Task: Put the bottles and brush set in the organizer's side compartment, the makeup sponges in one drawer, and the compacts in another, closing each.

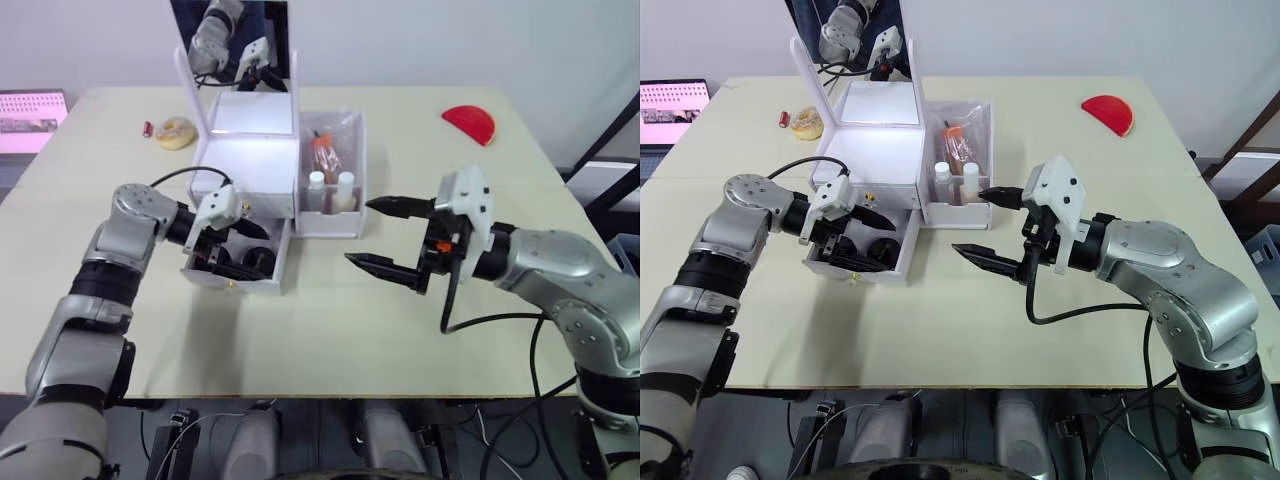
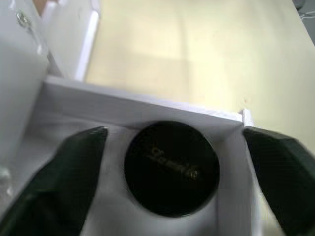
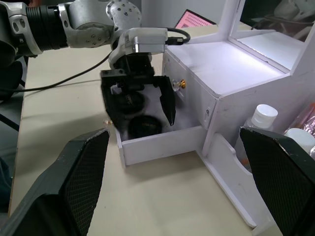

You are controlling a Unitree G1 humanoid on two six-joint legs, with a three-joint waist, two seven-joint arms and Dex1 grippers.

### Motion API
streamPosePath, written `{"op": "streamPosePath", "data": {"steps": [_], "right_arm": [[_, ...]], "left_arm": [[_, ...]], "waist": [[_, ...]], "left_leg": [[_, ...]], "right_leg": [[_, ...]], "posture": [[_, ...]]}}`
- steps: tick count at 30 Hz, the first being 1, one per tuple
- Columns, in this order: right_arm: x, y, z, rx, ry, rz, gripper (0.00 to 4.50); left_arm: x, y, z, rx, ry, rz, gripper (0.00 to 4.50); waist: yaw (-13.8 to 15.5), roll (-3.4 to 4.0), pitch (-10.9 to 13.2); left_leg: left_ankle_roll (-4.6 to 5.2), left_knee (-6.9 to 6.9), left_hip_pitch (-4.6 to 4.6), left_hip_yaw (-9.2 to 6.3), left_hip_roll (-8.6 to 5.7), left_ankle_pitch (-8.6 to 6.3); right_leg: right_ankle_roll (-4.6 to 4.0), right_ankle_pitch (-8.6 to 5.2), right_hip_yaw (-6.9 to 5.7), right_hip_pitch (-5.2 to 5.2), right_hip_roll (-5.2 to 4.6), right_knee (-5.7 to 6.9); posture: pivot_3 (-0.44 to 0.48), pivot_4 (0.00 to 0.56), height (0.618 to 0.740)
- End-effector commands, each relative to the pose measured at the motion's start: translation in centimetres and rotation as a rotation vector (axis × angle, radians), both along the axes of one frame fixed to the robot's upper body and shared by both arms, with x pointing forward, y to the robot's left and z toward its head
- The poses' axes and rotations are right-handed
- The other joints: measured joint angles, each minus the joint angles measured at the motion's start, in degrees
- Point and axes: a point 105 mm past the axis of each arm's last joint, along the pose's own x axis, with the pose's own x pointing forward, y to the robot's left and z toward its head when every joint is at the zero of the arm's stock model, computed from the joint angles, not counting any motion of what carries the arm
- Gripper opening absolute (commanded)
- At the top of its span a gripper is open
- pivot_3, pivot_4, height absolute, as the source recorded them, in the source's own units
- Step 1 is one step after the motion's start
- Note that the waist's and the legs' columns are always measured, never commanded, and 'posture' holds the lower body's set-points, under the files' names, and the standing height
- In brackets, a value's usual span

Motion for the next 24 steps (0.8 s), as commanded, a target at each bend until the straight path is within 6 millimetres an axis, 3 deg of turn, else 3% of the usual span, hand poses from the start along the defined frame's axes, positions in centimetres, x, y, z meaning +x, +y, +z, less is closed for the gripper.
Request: {"op": "streamPosePath", "data": {"steps": [1, 6, 11, 14, 18, 21, 24], "right_arm": [[-0.3, 0.2, 1.0, 0.011, -0.056, 0.01, 4.5], [-0.2, 0.2, 0.9, 0.012, -0.053, 0.01, 4.5], [-0.2, 0.3, 0.8, 0.011, -0.05, 0.011, 4.5], [-0.2, 0.1, 0.9, 0.011, -0.049, 0.009, 4.5], [-0.5, -0.3, 1.0, 0.014, -0.047, 0.005, 4.5], [-0.5, -0.7, 1.2, 0.018, -0.046, 0.002, 4.5], [-0.5, -1.3, 1.4, 0.019, -0.049, -0.006, 4.5]], "left_arm": [[0.4, 0.1, 1.4, -0.01, -0.06, 0.009, 4.43], [0.4, 0.1, 2.8, -0.052, -0.058, 0.018, 4.43], [-1.2, 1.2, 5.5, -0.126, -0.007, 0.036, 4.43], [-3.1, 2.8, 7.1, -0.154, 0.035, 0.065, 3.67], [-5.5, 5.5, 7.6, -0.107, 0.077, 0.125, 1.62], [-7.2, 7.2, 6.3, -0.016, 0.104, 0.156, 0.06], [-8.3, 8.1, 4.9, 0.062, 0.107, 0.158, 0.01]], "waist": [[0.0, 0.0, 0.0], [-0.1, 0.0, 0.0], [-0.43, -0.01, 0.03], [-0.38, -0.01, 0.03], [-0.78, 0.09, 0.06], [-0.46, 0.1, 0.07], [-0.08, 0.1, 0.07]], "left_leg": [[0.0, 0.0, 0.0, 0.0, 0.0, 0.0], [0.0, -0.02, -0.01, 0.0, 0.0, 0.0], [0.0, -0.02, -0.02, 0.0, 0.0, 0.0], [0.0, -0.03, -0.05, -0.02, 0.01, 0.0], [0.04, -0.09, -0.03, 0.0, 0.01, -0.02], [0.04, -0.12, 0.02, -0.01, 0.01, -0.03], [0.04, -0.1, 0.0, -0.01, 0.01, -0.03]], "right_leg": [[0.0, 0.0, 0.0, 0.0, 0.0, -0.01], [0.01, 0.0, 0.0, 0.0, 0.0, -0.01], [0.01, 0.0, 0.0, -0.01, 0.0, -0.01], [0.03, -0.02, 0.0, -0.05, 0.0, -0.01], [0.08, -0.07, 0.02, -0.07, -0.02, -0.01], [0.06, -0.08, 0.0, -0.07, -0.01, 0.02], [0.04, -0.08, 0.0, -0.07, -0.03, 0.0]], "posture": [[0.0, 0.15, 0.739], [0.0, 0.15, 0.739], [0.0, 0.15, 0.739], [0.0, 0.15, 0.739], [0.0, 0.15, 0.739], [0.0, 0.15, 0.739], [0.0, 0.15, 0.739]]}}
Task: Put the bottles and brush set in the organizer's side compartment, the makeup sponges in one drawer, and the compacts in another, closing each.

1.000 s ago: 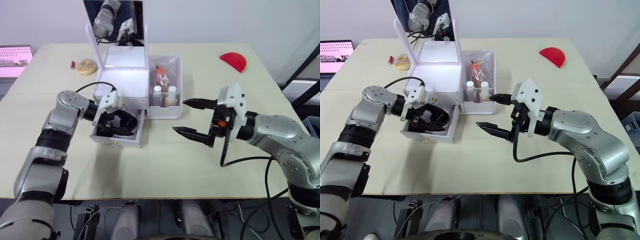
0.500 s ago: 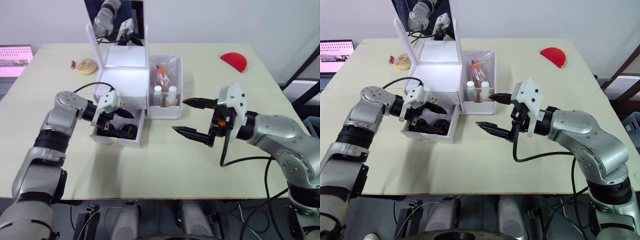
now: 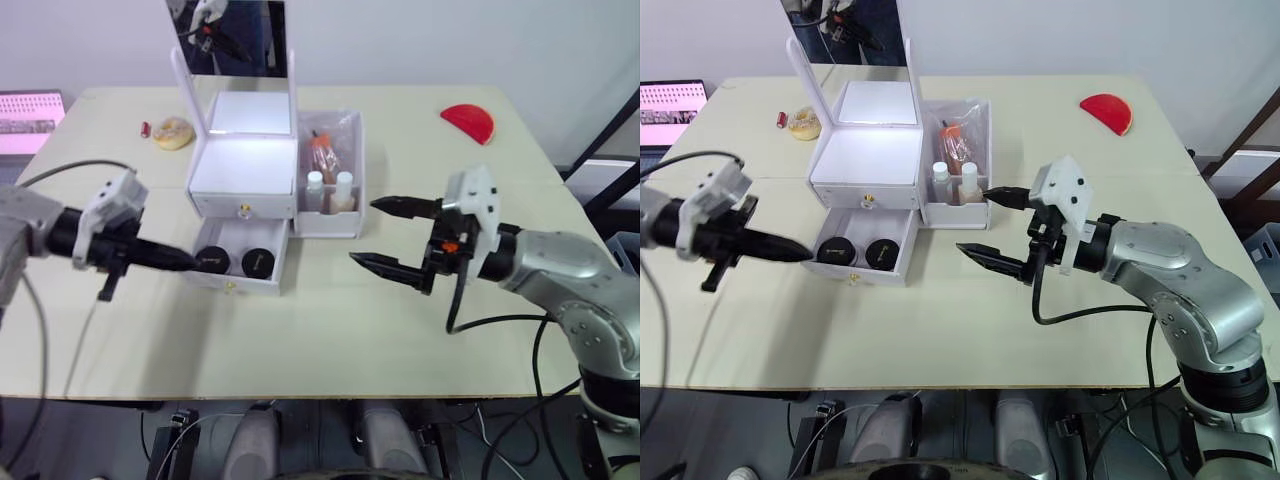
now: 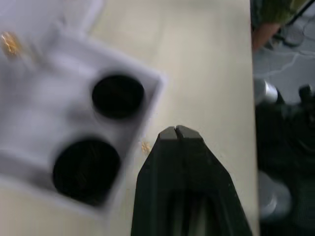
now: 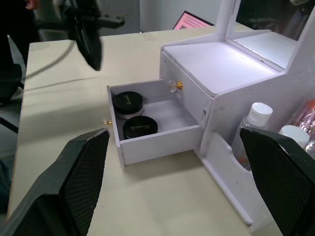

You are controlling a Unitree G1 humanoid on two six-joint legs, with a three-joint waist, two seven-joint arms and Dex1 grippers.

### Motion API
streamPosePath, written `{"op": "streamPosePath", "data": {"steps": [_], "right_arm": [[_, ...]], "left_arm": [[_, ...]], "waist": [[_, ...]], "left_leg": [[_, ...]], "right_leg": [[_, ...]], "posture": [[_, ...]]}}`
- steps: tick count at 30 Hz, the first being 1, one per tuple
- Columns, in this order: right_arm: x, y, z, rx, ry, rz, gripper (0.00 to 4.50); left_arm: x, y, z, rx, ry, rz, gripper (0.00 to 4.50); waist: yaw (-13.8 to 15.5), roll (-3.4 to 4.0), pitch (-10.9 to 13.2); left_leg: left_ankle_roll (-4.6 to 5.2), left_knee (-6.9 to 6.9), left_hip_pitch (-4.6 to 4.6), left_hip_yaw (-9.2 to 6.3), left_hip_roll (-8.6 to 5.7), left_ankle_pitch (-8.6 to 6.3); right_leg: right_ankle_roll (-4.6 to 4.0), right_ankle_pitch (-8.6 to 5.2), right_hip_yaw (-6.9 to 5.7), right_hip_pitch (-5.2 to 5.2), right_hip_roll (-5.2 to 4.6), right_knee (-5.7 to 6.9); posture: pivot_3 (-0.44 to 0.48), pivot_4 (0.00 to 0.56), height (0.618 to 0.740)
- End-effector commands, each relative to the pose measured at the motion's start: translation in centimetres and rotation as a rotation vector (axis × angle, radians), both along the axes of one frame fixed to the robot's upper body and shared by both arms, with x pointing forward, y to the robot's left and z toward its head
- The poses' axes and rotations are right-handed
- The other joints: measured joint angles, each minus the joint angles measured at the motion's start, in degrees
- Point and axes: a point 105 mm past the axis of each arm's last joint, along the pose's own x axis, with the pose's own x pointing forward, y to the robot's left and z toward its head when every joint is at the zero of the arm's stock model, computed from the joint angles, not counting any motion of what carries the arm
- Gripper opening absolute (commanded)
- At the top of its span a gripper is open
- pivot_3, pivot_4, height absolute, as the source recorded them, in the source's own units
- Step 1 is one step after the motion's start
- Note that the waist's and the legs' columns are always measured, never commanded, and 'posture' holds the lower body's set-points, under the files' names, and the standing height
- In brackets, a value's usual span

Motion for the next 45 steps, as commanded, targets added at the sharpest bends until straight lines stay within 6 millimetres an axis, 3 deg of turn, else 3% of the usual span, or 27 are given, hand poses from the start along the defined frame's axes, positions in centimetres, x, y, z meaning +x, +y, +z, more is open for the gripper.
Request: {"op": "streamPosePath", "data": {"steps": [1, 7, 13, 22, 31, 38, 45], "right_arm": [[-0.4, -0.7, 1.4, 0.01, -0.058, 0.004, 4.5], [-0.1, -2.5, 1.5, -0.022, -0.06, -0.024, 4.5], [0.0, -2.8, 1.7, -0.03, -0.066, -0.033, 4.5], [0.0, -2.5, 1.6, -0.028, -0.068, -0.038, 4.5], [0.0, -2.0, 1.7, -0.022, -0.072, -0.029, 4.5], [-0.2, -1.6, 1.6, -0.016, -0.065, -0.015, 4.5], [-0.3, -1.5, 1.7, -0.018, -0.062, -0.012, 4.5]], "left_arm": [[-0.8, 0.1, 0.2, 0.055, -0.068, -0.034, 0.01], [-0.1, -0.2, -3.0, 0.159, -0.168, -0.018, 0.01], [1.8, -1.2, -4.6, 0.191, -0.264, 0.03, 0.01], [5.0, -3.1, -5.0, 0.155, -0.367, 0.109, 0.01], [9.6, -4.7, -5.3, 0.105, -0.505, 0.247, 0.01], [11.2, -5.8, -5.2, 0.06, -0.559, 0.297, 0.01], [11.4, -5.6, -5.5, 0.069, -0.561, 0.301, 0.01]], "waist": [[0.29, 0.0, 0.0], [0.16, 0.0, 0.0], [0.15, 0.0, 0.0], [0.26, -0.02, -0.01], [0.27, -0.03, -0.03], [0.58, -0.03, -0.04], [0.7, -0.03, -0.04]], "left_leg": [[0.0, 0.0, -0.01, 0.0, 0.0, 0.0], [0.0, 0.08, -0.07, 0.02, -0.01, 0.0], [0.0, 0.07, -0.06, 0.02, 0.0, 0.0], [0.0, 0.12, -0.05, 0.01, -0.01, 0.0], [0.0, 0.13, -0.01, 0.01, -0.02, 0.0], [-0.01, 0.15, -0.01, 0.01, -0.03, 0.01], [-0.03, 0.21, 0.04, -0.01, -0.04, 0.02]], "right_leg": [[-0.01, 0.0, 0.0, 0.0, 0.0, -0.01], [-0.06, 0.04, 0.0, 0.0, 0.0, -0.03], [-0.06, 0.06, 0.0, 0.0, 0.02, -0.01], [-0.06, 0.08, 0.0, 0.02, 0.02, 0.02], [-0.03, 0.1, 0.0, 0.08, 0.02, 0.02], [0.05, 0.15, 0.0, 0.11, 0.02, 0.03], [-0.02, 0.17, 0.0, 0.18, 0.02, 0.04]], "posture": [[0.0, 0.15, 0.739], [0.0, 0.15, 0.739], [0.0, 0.15, 0.739], [0.0, 0.15, 0.739], [0.0, 0.15, 0.739], [0.0, 0.15, 0.739], [0.0, 0.15, 0.739]]}}
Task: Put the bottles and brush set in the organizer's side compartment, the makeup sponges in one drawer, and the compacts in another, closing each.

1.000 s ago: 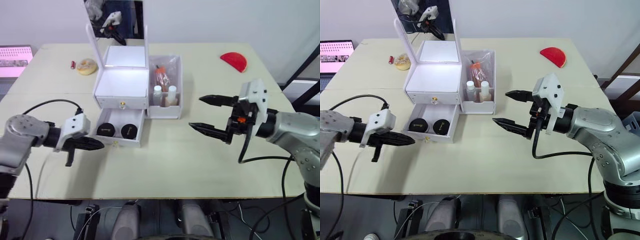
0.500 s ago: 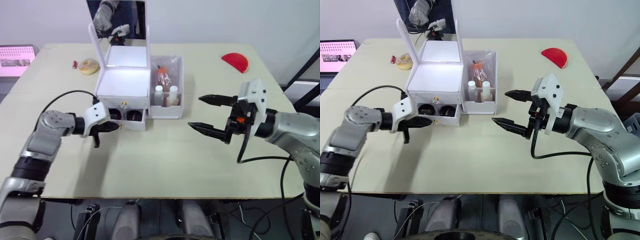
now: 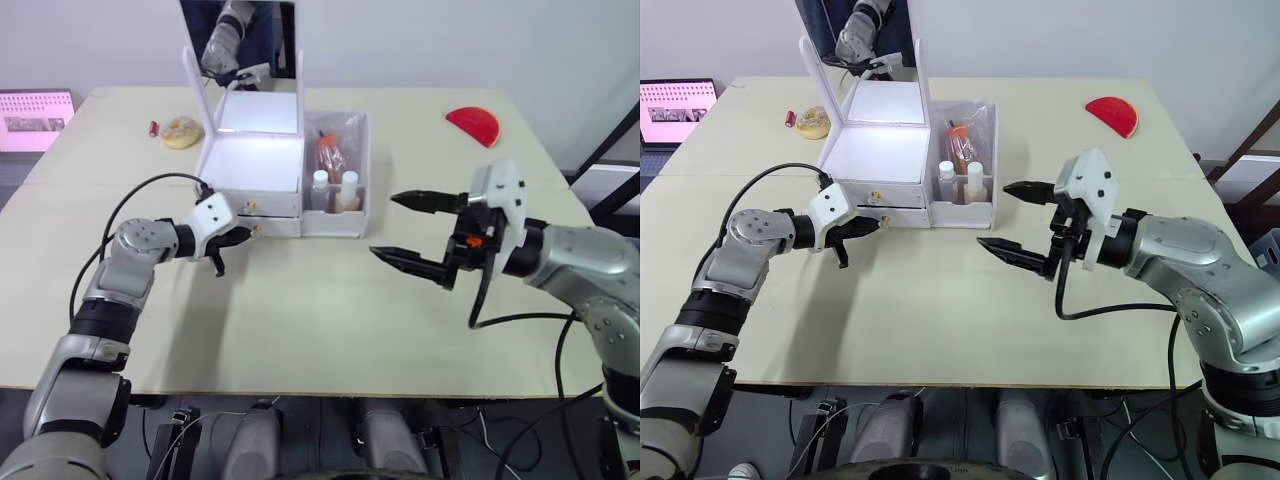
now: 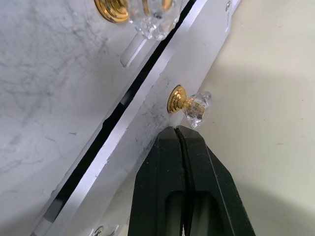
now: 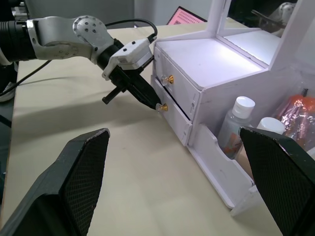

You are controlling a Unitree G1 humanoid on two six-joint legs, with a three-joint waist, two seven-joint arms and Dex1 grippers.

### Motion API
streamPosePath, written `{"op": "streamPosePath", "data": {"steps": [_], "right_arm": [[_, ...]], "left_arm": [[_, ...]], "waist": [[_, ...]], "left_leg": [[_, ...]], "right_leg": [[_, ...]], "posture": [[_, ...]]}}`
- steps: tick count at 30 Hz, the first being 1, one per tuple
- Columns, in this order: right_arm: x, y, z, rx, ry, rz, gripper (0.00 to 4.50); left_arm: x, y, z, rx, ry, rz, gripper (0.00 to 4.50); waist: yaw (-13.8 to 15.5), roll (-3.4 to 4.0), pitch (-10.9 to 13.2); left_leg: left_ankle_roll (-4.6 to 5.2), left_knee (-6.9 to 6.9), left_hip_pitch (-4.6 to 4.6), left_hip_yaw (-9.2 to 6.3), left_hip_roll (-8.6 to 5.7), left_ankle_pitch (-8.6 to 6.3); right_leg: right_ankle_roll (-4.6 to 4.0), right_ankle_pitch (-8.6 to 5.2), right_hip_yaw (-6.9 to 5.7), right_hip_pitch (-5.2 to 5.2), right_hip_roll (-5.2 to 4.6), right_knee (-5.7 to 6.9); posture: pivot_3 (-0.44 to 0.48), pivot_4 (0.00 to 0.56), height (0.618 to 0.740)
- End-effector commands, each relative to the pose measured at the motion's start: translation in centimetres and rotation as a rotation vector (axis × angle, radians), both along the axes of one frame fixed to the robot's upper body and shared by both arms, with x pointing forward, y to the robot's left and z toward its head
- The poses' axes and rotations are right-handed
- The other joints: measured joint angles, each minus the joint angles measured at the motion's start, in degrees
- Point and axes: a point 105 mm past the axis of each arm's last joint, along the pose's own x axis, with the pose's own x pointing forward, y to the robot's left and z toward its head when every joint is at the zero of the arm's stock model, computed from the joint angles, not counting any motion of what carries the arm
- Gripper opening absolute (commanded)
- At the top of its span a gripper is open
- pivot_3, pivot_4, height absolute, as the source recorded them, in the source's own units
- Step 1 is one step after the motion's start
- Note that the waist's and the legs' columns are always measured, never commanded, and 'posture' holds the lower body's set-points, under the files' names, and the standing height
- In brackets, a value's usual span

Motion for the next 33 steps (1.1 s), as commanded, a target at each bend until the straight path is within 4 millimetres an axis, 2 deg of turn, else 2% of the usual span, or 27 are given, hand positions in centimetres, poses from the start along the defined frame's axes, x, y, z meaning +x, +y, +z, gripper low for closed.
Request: {"op": "streamPosePath", "data": {"steps": [1, 5, 14, 20, 26, 30, 33], "right_arm": [[-0.5, 0.2, 1.1, 0.006, -0.048, 0.017, 4.5], [-0.5, 0.3, 1.0, 0.006, -0.043, 0.019, 4.5], [-0.6, 0.2, 0.7, 0.002, -0.032, 0.015, 4.5], [-0.4, -0.2, 0.8, -0.004, -0.032, 0.012, 4.5], [-0.2, -1.1, 0.9, -0.019, -0.03, -0.004, 4.5], [0.4, -3.8, 1.6, 0.002, -0.029, -0.099, 4.5], [0.9, -7.1, 1.4, -0.001, -0.009, -0.211, 4.5]], "left_arm": [[0.5, 0.0, 1.3, -0.002, -0.053, 0.003, 0.01], [0.5, 0.2, 1.6, 0.0, -0.038, -0.024, 0.01], [-0.1, 2.3, 2.4, 0.037, -0.047, 0.002, 0.01], [-2.4, 1.7, 2.9, -0.009, -0.015, -0.079, 0.01], [-4.9, 2.6, 3.8, -0.036, 0.007, -0.081, 0.01], [-6.9, 5.3, 6.8, -0.143, -0.012, 0.007, 0.01], [-8.3, 8.4, 9.6, -0.262, -0.015, 0.101, 0.01]], "waist": [[-0.02, 0.0, 0.0], [-0.03, 0.0, 0.0], [-0.59, 0.0, 0.0], [-0.66, 0.01, 0.01], [-0.61, 0.01, 0.01], [-0.64, 0.01, 0.02], [-0.64, 0.01, 0.03]], "left_leg": [[0.0, 0.0, 0.0, 0.0, 0.0, 0.0], [0.0, 0.0, 0.02, 0.0, 0.0, 0.0], [0.0, -0.04, 0.04, 0.0, 0.01, 0.0], [0.0, -0.1, 0.1, 0.01, 0.01, 0.0], [0.0, -0.1, 0.09, 0.01, 0.01, 0.0], [0.0, -0.1, 0.1, 0.01, 0.02, 0.0], [0.01, -0.12, 0.06, 0.01, 0.02, 0.0]], "right_leg": [[0.0, 0.0, 0.0, 0.0, 0.0, 0.0], [0.0, 0.0, 0.0, 0.01, 0.0, 0.01], [0.01, 0.0, 0.0, 0.02, 0.0, 0.0], [0.0, -0.01, 0.0, 0.02, 0.0, -0.01], [-0.01, -0.02, 0.01, 0.02, 0.0, -0.03], [-0.02, -0.03, 0.01, 0.02, 0.0, -0.03], [-0.02, -0.04, 0.0, -0.02, 0.0, -0.06]], "posture": [[0.0, 0.15, 0.739], [0.0, 0.15, 0.739], [0.0, 0.15, 0.739], [0.0, 0.15, 0.739], [0.0, 0.15, 0.739], [0.0, 0.15, 0.739], [0.0, 0.15, 0.739]]}}
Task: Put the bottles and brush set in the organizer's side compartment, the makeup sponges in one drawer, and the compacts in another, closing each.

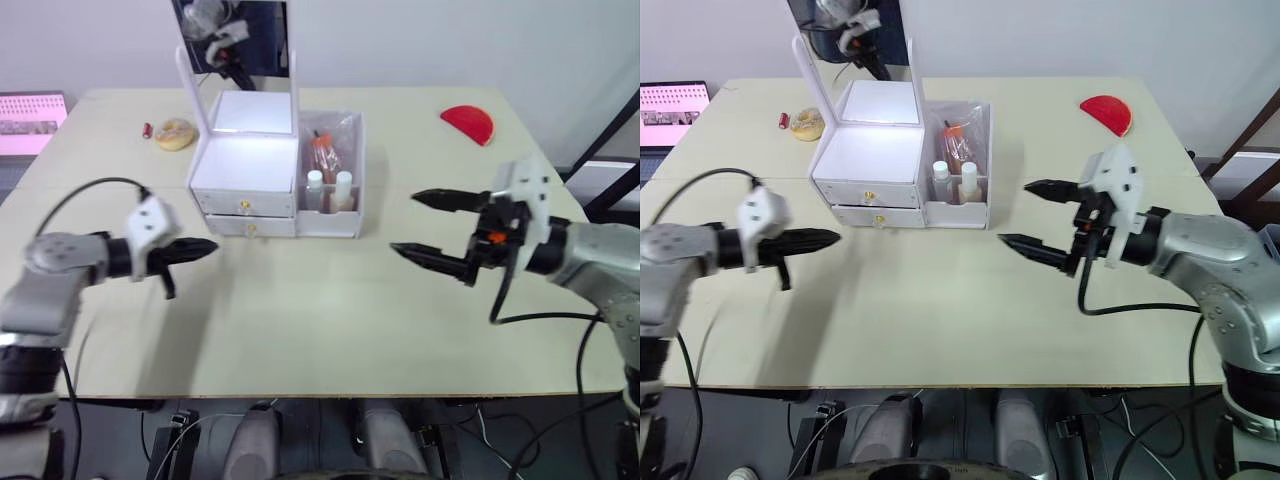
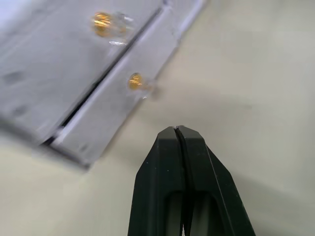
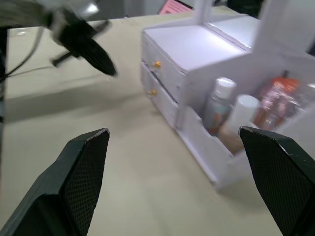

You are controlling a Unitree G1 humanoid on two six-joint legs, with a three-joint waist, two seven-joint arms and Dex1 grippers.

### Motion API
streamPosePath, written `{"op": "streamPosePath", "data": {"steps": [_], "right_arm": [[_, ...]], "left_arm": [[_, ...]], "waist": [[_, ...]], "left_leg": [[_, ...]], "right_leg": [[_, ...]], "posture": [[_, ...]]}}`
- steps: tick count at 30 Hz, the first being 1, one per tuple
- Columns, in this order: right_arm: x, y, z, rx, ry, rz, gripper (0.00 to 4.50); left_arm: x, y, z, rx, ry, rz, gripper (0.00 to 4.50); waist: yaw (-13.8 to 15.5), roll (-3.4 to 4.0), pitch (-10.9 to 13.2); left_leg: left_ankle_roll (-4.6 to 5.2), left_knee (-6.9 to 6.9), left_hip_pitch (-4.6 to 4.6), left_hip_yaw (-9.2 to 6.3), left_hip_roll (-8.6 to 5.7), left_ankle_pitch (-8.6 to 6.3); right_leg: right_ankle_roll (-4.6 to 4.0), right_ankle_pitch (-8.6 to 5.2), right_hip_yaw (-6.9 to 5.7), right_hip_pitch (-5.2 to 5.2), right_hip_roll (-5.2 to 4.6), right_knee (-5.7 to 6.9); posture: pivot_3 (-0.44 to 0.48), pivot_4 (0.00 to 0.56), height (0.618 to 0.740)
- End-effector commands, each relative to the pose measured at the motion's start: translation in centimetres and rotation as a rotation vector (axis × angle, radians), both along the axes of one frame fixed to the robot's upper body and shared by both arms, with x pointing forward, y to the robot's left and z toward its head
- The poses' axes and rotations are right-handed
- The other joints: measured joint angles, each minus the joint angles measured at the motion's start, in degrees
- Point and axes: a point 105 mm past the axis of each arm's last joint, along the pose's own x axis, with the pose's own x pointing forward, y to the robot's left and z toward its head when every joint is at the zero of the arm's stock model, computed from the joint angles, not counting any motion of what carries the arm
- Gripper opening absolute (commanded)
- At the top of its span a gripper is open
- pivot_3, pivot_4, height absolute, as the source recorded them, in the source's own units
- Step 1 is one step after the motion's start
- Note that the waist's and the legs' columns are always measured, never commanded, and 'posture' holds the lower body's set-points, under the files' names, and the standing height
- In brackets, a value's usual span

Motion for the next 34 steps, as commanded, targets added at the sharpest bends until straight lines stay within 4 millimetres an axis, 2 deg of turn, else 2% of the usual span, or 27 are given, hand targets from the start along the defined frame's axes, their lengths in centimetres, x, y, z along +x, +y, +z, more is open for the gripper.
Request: {"op": "streamPosePath", "data": {"steps": [1, 2, 5, 9, 10, 13, 16, 21, 34], "right_arm": [[0.3, -4.0, 0.8, -0.006, -0.029, -0.121, 4.5], [0.4, -5.2, 0.6, -0.007, -0.02, -0.157, 4.5], [0.4, -8.4, -0.4, -0.039, 0.009, -0.24, 4.5], [-0.1, -12.0, -1.7, -0.04, 0.044, -0.328, 4.5], [-0.4, -12.8, -2.2, -0.055, 0.058, -0.349, 4.5], [-0.9, -14.5, -3.2, -0.066, 0.079, -0.385, 4.5], [-0.9, -15.0, -3.9, -0.07, 0.086, -0.39, 4.5], [-0.2, -14.9, -4.5, -0.089, 0.067, -0.383, 4.5], [0.5, -14.1, -4.4, -0.082, 0.07, -0.356, 4.5]], "left_arm": [[-1.6, 3.7, 5.0, -0.12, -0.071, 0.11, 0.01], [-2.2, 5.1, 5.5, -0.141, -0.066, 0.153, 0.59], [-4.0, 9.3, 6.2, -0.16, -0.051, 0.289, 1.86], [-6.9, 13.3, 5.0, -0.156, -0.016, 0.435, 4.07], [-7.5, 14.0, 4.7, -0.167, -0.01, 0.464, 4.47], [-9.3, 15.5, 3.2, -0.177, 0.006, 0.544, 4.47], [-10.2, 16.2, 2.3, -0.18, 0.002, 0.594, 4.47], [-10.4, 16.9, 1.8, -0.152, -0.035, 0.66, 4.47], [-10.0, 16.4, 2.5, -0.131, -0.074, 0.659, 4.47]], "waist": [[0.03, 0.0, 0.0], [0.05, 0.0, 0.0], [-0.12, 0.05, 0.01], [-0.38, 0.09, 0.03], [-0.37, 0.07, 0.03], [-0.33, 0.06, 0.02], [-0.27, 0.06, 0.02], [-0.31, 0.03, 0.01], [-0.3, 0.04, 0.01]], "left_leg": [[0.0, 0.0, 0.0, 0.0, 0.0, 0.0], [0.0, 0.0, 0.0, 0.01, 0.0, 0.0], [0.0, -0.01, 0.03, 0.07, 0.0, 0.0], [0.01, -0.12, 0.22, 0.16, 0.0, -0.01], [0.01, -0.13, 0.23, 0.16, 0.02, -0.01], [0.0, -0.14, 0.24, 0.18, 0.02, -0.02], [-0.01, -0.13, 0.27, 0.21, 0.02, -0.02], [-0.02, -0.13, 0.27, 0.2, 0.02, -0.02], [-0.02, -0.15, 0.27, 0.22, 0.02, -0.02]], "right_leg": [[0.0, 0.0, 0.0, 0.0, 0.0, -0.01], [0.01, -0.01, 0.0, 0.0, -0.01, -0.01], [0.0, -0.02, 0.01, 0.0, -0.02, -0.03], [0.13, -0.11, 0.02, 0.02, -0.04, -0.01], [0.14, -0.11, 0.03, 0.02, -0.04, -0.01], [0.17, -0.14, 0.02, 0.03, -0.05, -0.04], [0.18, -0.15, 0.03, 0.05, -0.08, -0.04], [0.18, -0.15, 0.03, 0.05, -0.07, -0.05], [0.16, -0.14, 0.04, 0.04, -0.07, -0.05]], "posture": [[0.0, 0.15, 0.739], [0.0, 0.15, 0.739], [0.0, 0.15, 0.739], [0.0, 0.15, 0.739], [0.0, 0.15, 0.739], [0.0, 0.15, 0.739], [0.0, 0.15, 0.739], [0.0, 0.15, 0.739], [0.0, 0.15, 0.739]]}}
